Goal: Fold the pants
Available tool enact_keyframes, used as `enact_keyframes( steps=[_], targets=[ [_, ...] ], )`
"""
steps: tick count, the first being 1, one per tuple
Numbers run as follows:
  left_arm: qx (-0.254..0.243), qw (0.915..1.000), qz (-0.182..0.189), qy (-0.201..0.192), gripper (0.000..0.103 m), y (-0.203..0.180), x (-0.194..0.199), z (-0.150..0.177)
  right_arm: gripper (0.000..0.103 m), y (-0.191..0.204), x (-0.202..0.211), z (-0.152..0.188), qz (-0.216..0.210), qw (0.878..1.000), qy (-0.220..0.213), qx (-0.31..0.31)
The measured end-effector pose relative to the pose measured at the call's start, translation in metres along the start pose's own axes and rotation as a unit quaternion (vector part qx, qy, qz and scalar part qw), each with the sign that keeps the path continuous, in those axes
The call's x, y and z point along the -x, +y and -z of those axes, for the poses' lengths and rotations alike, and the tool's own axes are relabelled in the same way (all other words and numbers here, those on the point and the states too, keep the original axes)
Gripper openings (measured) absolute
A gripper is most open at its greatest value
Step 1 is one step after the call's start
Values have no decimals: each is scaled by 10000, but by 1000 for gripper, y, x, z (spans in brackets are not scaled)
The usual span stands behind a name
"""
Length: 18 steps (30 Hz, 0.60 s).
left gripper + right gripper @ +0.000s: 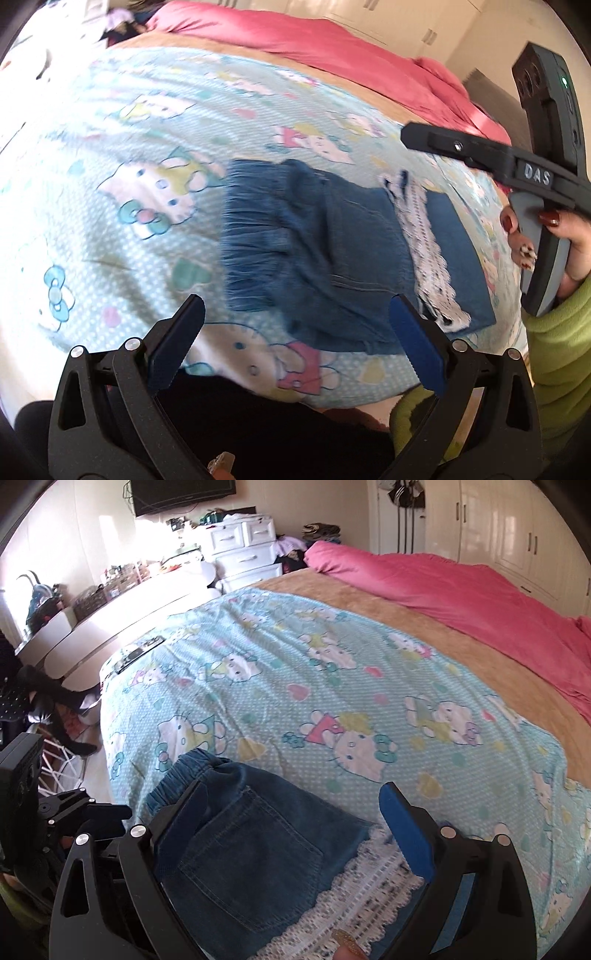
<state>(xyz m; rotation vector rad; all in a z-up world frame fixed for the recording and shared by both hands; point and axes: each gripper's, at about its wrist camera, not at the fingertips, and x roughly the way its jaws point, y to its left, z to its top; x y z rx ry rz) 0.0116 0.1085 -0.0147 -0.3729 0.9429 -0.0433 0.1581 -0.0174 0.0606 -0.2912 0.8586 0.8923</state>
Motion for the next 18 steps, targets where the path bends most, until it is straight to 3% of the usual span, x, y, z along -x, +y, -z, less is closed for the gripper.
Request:
enact_keyframes(
  steps=[7,15,18],
  targets=[
    [189,9998,-11,56,91,12,-7,1,93,20,-29,-8,-279,9985,330,321],
    [98,9999,83,113,67,9,-13,2,93,38,-62,-14,-633,9932,726,647],
    [53,9999,86,97,64,7,-15,2,93,43,-74,-15,-740,9909,853,737]
  ],
)
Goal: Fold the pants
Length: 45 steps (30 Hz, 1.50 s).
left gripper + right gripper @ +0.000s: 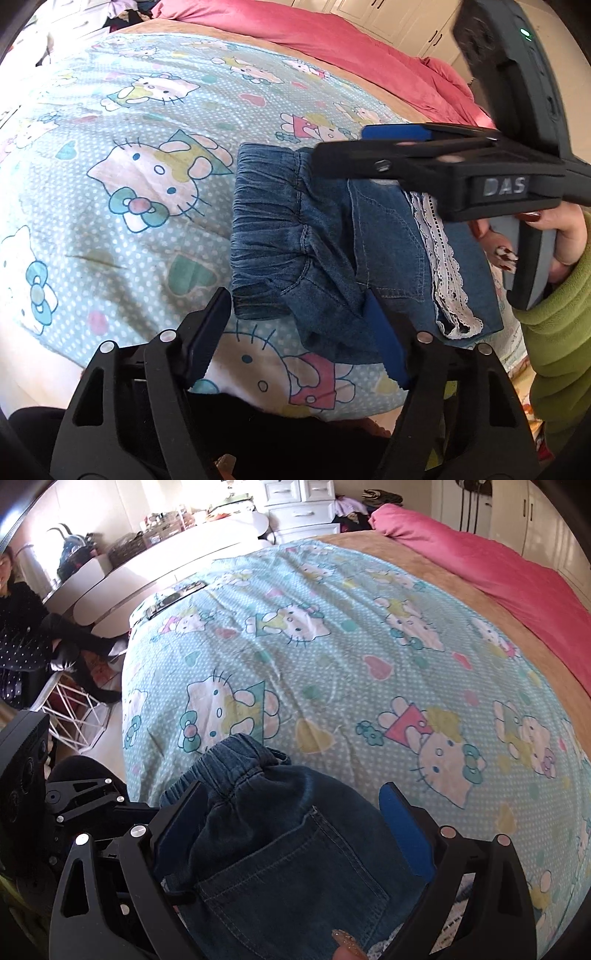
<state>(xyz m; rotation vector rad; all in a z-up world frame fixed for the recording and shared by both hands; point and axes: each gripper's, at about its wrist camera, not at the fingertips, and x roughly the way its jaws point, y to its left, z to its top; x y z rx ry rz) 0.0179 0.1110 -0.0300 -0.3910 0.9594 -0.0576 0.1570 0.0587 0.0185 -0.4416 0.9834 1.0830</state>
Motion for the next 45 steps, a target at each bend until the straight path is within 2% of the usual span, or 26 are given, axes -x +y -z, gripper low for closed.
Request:
enact_keyframes(
  steps=[14,15,16,17,20,23,28,32,37,43,45],
  targets=[
    [107,9999,86,81,62,0,-11,-6,91,16,-46,-11,-605,9973,395,148],
    [116,9999,92,85,62,0,-13,-7,89,18,-49,-12,-641,9969,419,178],
    [126,9998,101,90,62,0,-14,-7,80,19,-52,-12,-684,9965,450,195],
    [141,9998,121,100,62,4,-14,-8,67,20,-55,-12,-746,9958,492,208],
    [181,9996,156,120,62,7,-15,-9,52,24,-59,-9,-756,9954,506,307],
    [182,9996,168,123,63,9,-15,-10,39,17,-53,-8,-805,9959,382,183],
    [205,9996,174,70,71,11,-13,-9,29,5,-28,-1,-927,9957,79,-33],
    [240,9994,249,-99,83,7,-5,-9,27,-5,-3,6,-1058,9940,-203,-178],
    [99,9988,404,-244,88,-9,-2,-11,26,-25,32,19,-1167,9908,-564,-397],
    [35,9976,679,-165,93,-30,-9,-19,26,-58,72,43,-1194,9855,-1020,-641],
    [-7,9964,847,-22,93,-40,-18,-23,26,-69,83,51,-1194,9835,-1146,-724]
  ],
)
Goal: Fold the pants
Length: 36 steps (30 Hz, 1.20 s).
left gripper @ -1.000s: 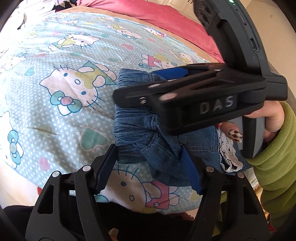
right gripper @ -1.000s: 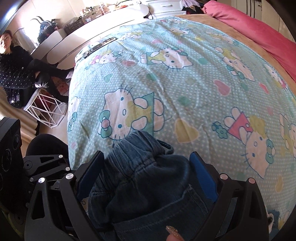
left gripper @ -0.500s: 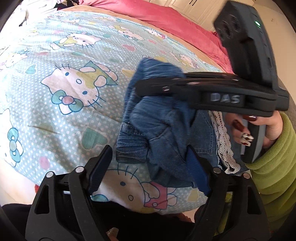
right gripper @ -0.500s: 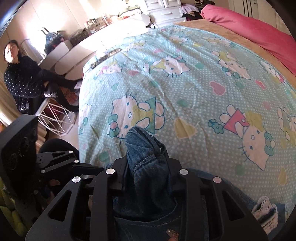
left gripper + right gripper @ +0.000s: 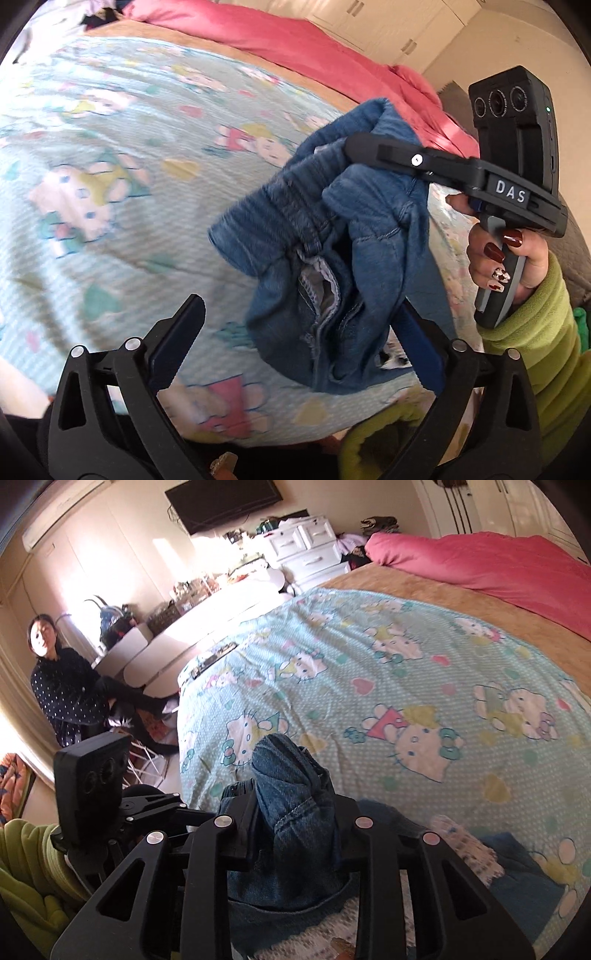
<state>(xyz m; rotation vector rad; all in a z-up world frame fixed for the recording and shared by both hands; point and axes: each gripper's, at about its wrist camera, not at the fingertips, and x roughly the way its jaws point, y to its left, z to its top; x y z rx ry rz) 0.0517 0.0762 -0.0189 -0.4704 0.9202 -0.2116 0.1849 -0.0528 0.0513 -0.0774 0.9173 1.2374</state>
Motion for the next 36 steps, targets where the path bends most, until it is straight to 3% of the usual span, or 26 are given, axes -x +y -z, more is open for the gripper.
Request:
enact_keyframes(
  steps=[3,9,11,14,17,20,25,29,33,36],
  targets=[
    [23,9990,376,222,93,-13,-17,-6,26,-13,18,6,-16,9997,-187,-129],
    [-290,9965,734,288,92,-54,-34,-13,29,-33,47,22,-89,9979,-532,-345],
    [-507,9940,924,298,92,-77,-36,-10,51,-37,57,31,-47,9974,-575,-430],
    [-1014,9851,1312,464,92,-110,-43,5,67,-46,83,55,141,9951,-774,-600],
    [-1333,9783,1416,722,92,-126,-56,21,72,-66,104,83,765,9890,-784,-998],
    [-1372,9774,1325,910,92,-132,-69,29,72,-81,109,114,1056,9797,-693,-1559],
    [-1531,9780,1083,909,93,-136,-72,36,76,-71,101,130,1115,9766,-632,-1727],
    [-1553,9785,1031,877,93,-136,-64,41,64,-75,79,130,1981,9659,41,-1666],
    [-1560,9807,969,668,93,-127,-47,39,65,-69,94,133,1868,9674,-263,-1687],
    [-1539,9854,642,355,93,-115,-31,27,68,-53,114,133,1984,9673,-551,-1480]
  ],
)
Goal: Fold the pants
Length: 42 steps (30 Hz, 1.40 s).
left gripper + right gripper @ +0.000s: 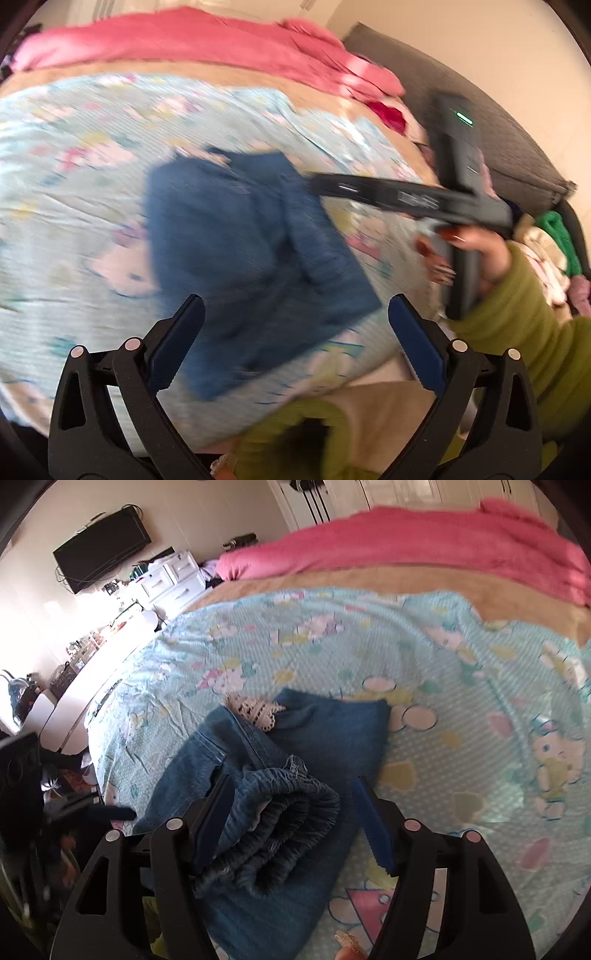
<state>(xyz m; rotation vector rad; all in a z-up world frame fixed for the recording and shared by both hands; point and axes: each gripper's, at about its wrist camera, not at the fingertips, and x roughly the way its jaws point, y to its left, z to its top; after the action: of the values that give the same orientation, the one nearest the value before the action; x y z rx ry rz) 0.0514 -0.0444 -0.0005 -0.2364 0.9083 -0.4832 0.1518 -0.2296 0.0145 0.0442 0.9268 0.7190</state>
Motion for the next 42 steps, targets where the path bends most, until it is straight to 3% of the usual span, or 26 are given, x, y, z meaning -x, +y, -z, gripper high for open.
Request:
enact_keyframes(
  steps=[2,5,10,13,14,17,20,23,28,30,32,35,38,40,42],
  targets=[
    [44,9994,-307,-145,93,12,9,-4,74,7,19,5,15,9996,-224,184],
    [327,9970,-648,-253,93,35,18,-11,75,20,41,16,-57,9981,-388,475],
    [589,9926,-1038,-234,93,60,20,-22,77,53,64,38,-197,9922,-420,1158],
    [685,9920,-1029,-239,93,66,20,-29,77,83,66,53,-331,9841,-313,1720],
    [698,9923,-999,-207,91,66,18,-32,77,95,63,58,-322,9797,-237,1963],
    [485,9943,-942,-70,67,58,7,-40,75,123,54,71,-274,9652,-101,2599],
    [376,9959,-796,184,46,54,-8,-46,62,143,36,77,-268,9488,114,3144],
    [283,9969,-654,342,37,47,-21,-52,54,153,17,79,-217,9346,222,3543],
    [34,9954,-738,618,36,39,-45,-59,47,157,-6,78,-187,9214,334,3868],
    [-9,9941,-811,717,36,40,-55,-59,38,156,-12,77,-207,9185,337,3933],
    [-25,9931,-869,787,36,42,-63,-59,18,154,-18,75,-373,9179,428,3927],
    [-10,9919,-904,895,36,47,-71,-60,8,150,-21,69,-824,9230,736,3686],
    [-26,9912,-921,952,36,49,-76,-61,4,149,-3,71,-1086,9169,773,3763],
    [-59,9917,-903,910,37,49,-76,-62,4,148,5,81,-830,9076,846,4027],
    [-82,9923,-880,864,37,49,-76,-62,4,139,-2,89,-711,9130,1040,3880]
  ],
)
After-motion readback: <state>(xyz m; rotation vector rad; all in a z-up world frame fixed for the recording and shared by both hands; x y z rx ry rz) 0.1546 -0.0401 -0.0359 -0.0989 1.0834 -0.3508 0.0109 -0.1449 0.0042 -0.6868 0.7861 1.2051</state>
